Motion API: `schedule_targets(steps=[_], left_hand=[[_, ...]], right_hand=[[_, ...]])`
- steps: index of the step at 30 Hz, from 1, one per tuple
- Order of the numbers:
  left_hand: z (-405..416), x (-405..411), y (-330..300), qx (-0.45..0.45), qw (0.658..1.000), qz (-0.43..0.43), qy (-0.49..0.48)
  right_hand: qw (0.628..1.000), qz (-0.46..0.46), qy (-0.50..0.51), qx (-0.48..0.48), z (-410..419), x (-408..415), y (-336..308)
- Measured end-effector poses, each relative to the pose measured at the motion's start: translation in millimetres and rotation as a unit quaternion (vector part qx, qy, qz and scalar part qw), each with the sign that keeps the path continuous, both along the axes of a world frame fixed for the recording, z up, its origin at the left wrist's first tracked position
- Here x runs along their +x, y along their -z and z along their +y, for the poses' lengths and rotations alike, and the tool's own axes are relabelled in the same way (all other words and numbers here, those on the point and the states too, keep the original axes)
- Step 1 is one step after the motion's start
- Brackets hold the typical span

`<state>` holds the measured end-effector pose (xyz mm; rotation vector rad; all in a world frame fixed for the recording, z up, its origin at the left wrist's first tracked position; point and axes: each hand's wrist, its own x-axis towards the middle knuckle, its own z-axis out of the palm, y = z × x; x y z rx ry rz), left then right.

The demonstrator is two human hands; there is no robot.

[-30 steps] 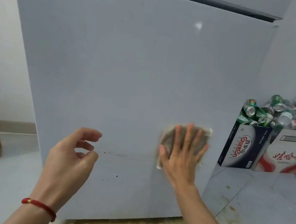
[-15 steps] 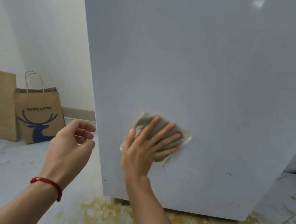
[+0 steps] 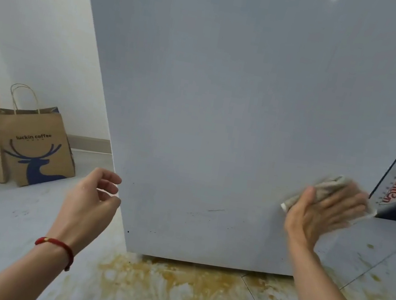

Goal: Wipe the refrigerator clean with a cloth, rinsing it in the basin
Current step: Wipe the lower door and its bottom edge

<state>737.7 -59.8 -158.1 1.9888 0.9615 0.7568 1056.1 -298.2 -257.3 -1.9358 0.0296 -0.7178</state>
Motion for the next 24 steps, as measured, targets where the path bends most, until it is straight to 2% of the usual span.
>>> schedule_targets(steps=[1, 3, 5, 7, 9, 12, 14, 17, 20, 22, 23, 24], left_hand=[[3.2, -2.7, -1.0, 0.0, 1.0, 0.001, -0.002], [9.8, -9.2, -2.9, -0.004, 1.0, -0.004, -0.007], [15.6, -14.5, -5.3, -0.007, 1.0, -0.011, -0.014], [22.7, -18.4, -9.0, -0.012, 1.0, -0.017, -0.021], [30.3, -22.9, -12.0, -0.019, 0.998, -0.033, -0.04], [35.8, -27.5, -13.7, -0.027, 0.997, -0.047, -0.058], [38.2, -32.1, -11.0, -0.027, 0.996, -0.048, -0.067], [37.3, -37.6, -6.4, -0.027, 0.996, -0.048, -0.071], [32.0, -35.3, -3.9, -0.02, 0.997, -0.041, -0.064], [18.7, -23.6, 0.0, -0.027, 0.998, -0.035, -0.049], [14.3, -19.1, 1.9, -0.03, 0.998, -0.033, -0.043], [6.9, -12.5, 4.8, -0.039, 0.998, -0.031, -0.035]], right_hand=[[0.992, 0.051, 0.015, 0.11, -0.2, 6.1, -8.0], [0.946, 0.126, 0.063, 0.293, 10.1, 8.3, -24.2], [0.909, 0.161, 0.09, 0.374, 29.6, -4.8, -35.5], [0.911, 0.161, 0.082, 0.371, 70.6, -36.8, -41.5], [0.945, 0.135, 0.054, 0.293, 130.5, -88.3, -47.5], [0.996, 0.024, -0.032, 0.079, 212.1, -161.4, -36.1], [0.984, -0.095, -0.118, -0.091, 248.3, -191.3, -6.7], [0.901, -0.234, -0.194, -0.308, 261.7, -197.5, 35.4], [0.773, -0.37, -0.225, -0.464, 239.7, -166.2, 48.6], [0.678, -0.437, -0.252, -0.534, 203.2, -138.2, 44.6], [0.653, -0.457, -0.264, -0.544, 186.7, -125.3, 40.0], [0.645, -0.462, -0.263, -0.549, 164.0, -111.1, 35.7]])
